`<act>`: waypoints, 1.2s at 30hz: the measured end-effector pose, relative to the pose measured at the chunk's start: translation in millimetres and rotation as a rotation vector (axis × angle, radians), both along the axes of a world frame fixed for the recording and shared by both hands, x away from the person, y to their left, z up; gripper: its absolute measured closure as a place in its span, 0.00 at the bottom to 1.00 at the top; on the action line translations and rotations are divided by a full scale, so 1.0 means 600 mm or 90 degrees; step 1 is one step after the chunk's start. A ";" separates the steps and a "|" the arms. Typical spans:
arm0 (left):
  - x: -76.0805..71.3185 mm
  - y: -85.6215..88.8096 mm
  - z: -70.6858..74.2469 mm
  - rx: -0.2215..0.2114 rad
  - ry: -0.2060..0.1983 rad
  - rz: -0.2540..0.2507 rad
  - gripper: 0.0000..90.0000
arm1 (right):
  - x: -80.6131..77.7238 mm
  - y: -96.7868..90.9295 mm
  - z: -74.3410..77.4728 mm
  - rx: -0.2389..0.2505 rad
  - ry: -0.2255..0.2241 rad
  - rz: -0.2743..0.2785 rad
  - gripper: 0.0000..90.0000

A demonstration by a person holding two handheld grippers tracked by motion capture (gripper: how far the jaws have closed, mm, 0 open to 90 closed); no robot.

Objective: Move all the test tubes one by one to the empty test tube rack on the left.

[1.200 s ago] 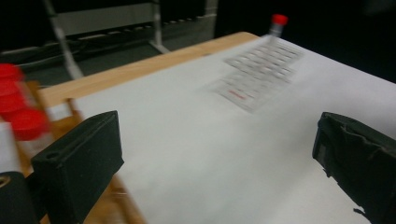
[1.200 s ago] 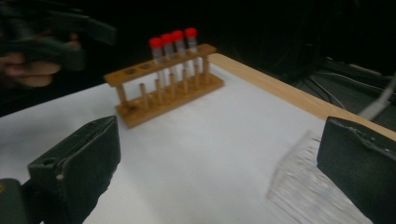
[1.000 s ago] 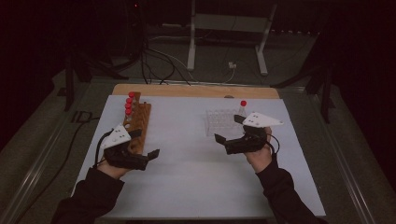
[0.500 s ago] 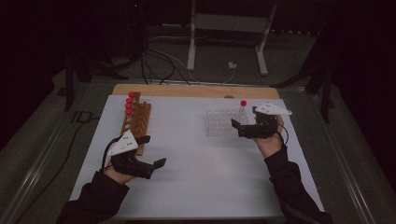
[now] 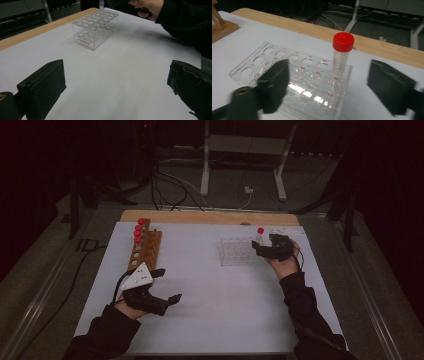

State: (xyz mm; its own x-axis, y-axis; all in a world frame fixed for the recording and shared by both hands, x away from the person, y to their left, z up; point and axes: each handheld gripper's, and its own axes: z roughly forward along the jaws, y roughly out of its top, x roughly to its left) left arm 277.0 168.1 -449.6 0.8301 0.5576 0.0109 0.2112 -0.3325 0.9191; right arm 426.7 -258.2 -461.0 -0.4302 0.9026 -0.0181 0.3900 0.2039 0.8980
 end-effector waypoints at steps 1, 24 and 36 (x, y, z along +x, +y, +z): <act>0.000 0.000 0.000 0.002 -0.002 0.001 0.03 | 0.004 0.000 -0.002 -0.002 0.004 -0.004 0.26; 0.002 0.000 -0.002 -0.002 0.007 0.000 0.03 | 0.049 0.006 -0.014 -0.022 0.025 -0.033 0.83; 0.004 0.001 0.001 -0.003 0.016 -0.001 0.03 | 0.018 0.009 0.038 -0.033 -0.036 -0.031 0.84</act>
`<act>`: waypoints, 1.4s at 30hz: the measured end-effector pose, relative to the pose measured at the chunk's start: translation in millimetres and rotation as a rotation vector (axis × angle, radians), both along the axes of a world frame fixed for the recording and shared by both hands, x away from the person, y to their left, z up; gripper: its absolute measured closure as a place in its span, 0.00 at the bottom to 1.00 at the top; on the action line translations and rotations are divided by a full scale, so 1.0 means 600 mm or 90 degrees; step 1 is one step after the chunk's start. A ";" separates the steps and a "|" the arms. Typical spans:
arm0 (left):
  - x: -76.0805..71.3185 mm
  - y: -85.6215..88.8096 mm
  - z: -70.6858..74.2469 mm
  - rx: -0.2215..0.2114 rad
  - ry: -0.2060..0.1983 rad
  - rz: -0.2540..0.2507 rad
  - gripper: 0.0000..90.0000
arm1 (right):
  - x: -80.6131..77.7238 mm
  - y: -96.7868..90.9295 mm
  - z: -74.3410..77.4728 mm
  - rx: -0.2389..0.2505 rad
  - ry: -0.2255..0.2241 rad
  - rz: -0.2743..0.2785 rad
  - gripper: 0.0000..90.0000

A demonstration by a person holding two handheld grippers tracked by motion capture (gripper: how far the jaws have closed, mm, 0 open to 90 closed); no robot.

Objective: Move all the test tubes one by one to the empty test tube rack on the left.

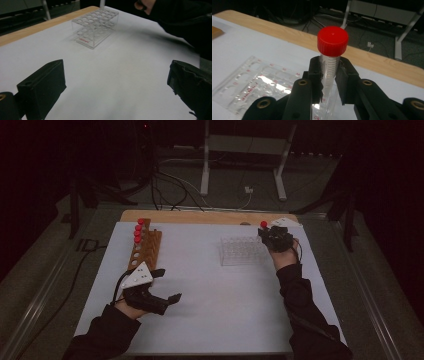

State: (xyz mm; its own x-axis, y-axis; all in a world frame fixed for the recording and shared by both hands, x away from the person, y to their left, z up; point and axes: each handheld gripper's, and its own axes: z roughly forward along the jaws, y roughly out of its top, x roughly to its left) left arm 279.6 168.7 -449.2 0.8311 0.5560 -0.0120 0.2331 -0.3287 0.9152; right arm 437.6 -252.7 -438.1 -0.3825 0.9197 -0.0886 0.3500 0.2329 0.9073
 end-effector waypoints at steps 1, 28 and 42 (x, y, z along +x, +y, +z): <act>0.000 0.000 0.001 0.000 -0.001 0.001 0.03 | -0.005 0.000 0.006 0.000 -0.006 0.001 0.84; 0.013 -0.026 0.035 -0.003 0.006 -0.037 0.03 | -0.149 0.075 0.032 0.001 -0.009 0.184 0.84; 0.026 -0.059 0.047 0.001 0.011 -0.058 0.03 | -0.204 0.132 0.000 -0.018 0.017 0.273 0.84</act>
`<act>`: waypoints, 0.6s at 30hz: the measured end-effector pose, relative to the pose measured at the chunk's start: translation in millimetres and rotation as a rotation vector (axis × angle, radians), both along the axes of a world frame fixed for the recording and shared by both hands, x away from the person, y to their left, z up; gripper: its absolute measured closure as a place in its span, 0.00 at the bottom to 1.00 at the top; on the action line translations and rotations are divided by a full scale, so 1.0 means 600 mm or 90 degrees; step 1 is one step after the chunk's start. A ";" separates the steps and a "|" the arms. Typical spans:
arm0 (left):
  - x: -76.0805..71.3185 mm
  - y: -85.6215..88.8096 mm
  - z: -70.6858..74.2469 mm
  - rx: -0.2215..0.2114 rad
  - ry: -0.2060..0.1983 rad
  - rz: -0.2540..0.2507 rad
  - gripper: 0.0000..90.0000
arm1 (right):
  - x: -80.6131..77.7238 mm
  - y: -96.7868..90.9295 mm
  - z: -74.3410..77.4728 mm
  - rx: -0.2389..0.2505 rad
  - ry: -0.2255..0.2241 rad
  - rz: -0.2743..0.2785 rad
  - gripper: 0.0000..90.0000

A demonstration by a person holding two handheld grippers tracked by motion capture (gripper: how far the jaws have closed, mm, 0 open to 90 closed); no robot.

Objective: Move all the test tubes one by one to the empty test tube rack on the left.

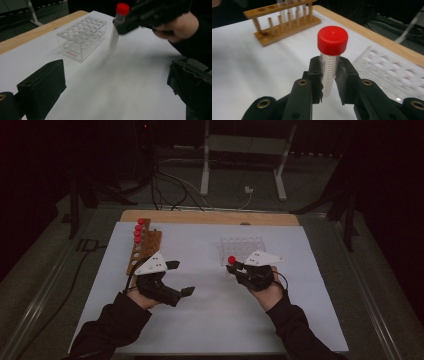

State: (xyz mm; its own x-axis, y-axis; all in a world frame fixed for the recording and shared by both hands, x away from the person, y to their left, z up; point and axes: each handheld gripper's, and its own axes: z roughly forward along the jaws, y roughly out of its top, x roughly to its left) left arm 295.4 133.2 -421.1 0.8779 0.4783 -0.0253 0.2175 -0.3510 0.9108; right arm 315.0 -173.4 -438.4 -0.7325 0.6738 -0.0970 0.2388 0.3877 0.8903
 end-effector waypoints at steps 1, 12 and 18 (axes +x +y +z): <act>0.001 -0.003 0.001 -0.002 0.001 -0.003 0.03 | -0.003 0.004 -0.003 -0.001 0.002 0.006 0.84; 0.007 -0.046 0.016 -0.007 -0.010 -0.043 0.06 | -0.034 0.030 -0.016 -0.005 0.014 0.062 0.84; 0.011 -0.070 0.016 -0.006 -0.017 -0.057 0.17 | -0.044 0.038 -0.018 -0.007 0.017 0.082 0.84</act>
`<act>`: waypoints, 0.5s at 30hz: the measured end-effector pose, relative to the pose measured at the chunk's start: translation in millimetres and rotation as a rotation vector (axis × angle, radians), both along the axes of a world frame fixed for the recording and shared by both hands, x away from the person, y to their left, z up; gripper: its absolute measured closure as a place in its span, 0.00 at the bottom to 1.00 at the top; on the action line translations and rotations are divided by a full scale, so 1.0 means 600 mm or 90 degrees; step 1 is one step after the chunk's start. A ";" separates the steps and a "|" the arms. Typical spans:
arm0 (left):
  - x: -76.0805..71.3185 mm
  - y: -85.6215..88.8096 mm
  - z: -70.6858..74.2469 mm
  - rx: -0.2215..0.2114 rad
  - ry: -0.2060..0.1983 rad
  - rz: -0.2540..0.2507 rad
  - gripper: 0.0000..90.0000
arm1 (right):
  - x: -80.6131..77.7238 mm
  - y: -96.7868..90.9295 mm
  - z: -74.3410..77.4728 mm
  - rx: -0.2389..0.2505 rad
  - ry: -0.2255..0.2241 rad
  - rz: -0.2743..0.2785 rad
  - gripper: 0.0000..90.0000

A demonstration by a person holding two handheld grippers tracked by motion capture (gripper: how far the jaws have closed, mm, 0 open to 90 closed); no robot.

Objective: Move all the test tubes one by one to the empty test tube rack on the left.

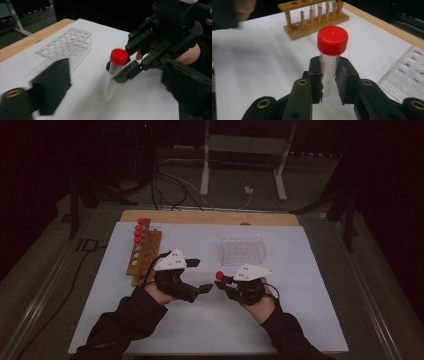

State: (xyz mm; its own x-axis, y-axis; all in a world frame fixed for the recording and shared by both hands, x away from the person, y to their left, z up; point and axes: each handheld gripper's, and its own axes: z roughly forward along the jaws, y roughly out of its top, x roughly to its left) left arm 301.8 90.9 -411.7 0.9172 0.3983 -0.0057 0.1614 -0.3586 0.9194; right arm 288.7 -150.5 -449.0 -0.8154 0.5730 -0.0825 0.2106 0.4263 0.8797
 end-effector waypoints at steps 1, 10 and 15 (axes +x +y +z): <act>0.002 -0.005 -0.001 0.001 0.000 -0.005 0.18 | -0.001 0.002 -0.001 0.000 0.003 0.004 0.84; 0.008 -0.038 -0.010 0.010 -0.005 -0.038 0.53 | -0.006 0.008 0.000 -0.002 0.003 0.017 0.84; 0.010 -0.044 -0.015 0.021 -0.016 -0.040 0.69 | -0.009 0.008 0.002 -0.002 0.000 0.016 0.84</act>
